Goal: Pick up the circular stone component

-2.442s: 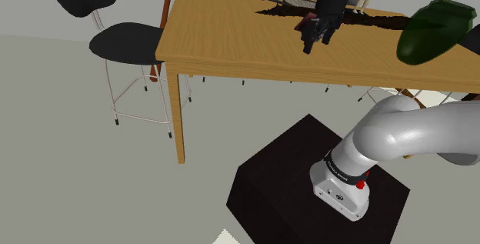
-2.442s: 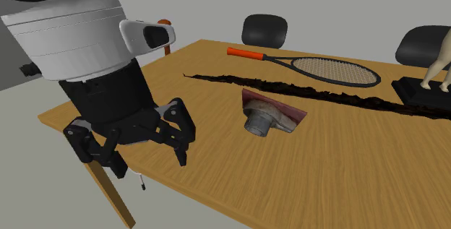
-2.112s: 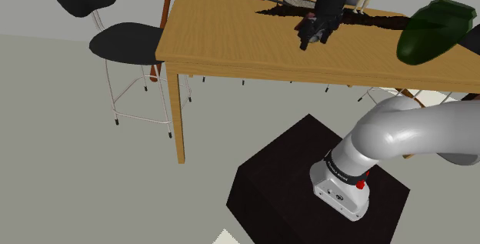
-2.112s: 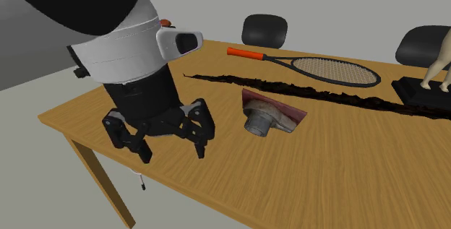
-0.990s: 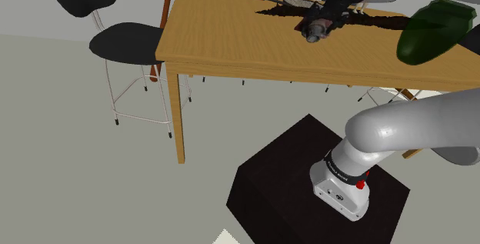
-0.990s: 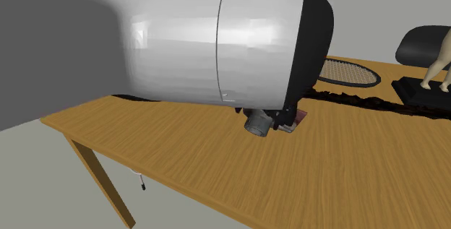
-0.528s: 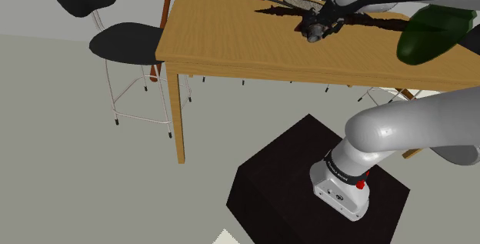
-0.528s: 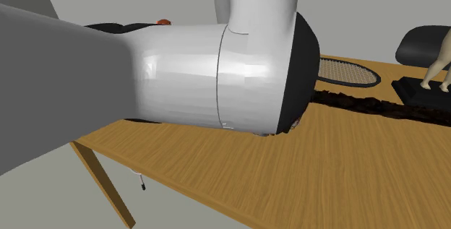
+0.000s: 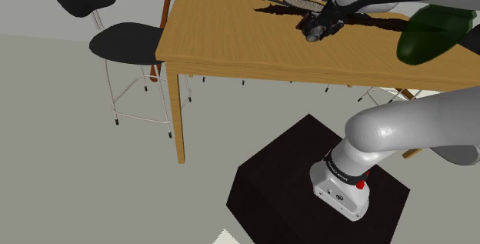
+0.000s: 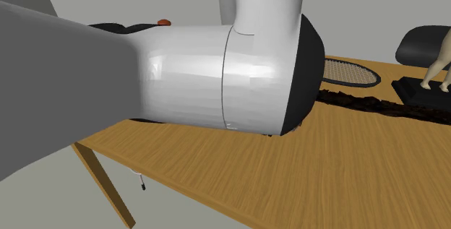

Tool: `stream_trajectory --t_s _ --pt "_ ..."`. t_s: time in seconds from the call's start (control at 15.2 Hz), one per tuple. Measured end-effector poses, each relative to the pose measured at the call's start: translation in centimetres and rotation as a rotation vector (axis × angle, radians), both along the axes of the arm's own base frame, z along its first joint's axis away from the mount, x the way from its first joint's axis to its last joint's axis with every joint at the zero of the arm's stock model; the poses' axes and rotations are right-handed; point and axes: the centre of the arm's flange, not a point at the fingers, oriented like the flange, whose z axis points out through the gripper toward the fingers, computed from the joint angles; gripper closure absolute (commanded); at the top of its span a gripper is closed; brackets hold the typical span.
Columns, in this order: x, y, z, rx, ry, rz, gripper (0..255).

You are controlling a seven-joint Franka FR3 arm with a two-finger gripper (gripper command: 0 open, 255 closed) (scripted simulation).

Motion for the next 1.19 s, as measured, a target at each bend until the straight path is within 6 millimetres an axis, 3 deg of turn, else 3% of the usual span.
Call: stream_trajectory --t_s 0.46,1.19 --pt "-0.1 0.3 1.2 0.004 0.012 -0.002 255" --pt "-0.1 0.4 6.9 0.005 0.012 -0.002 255"
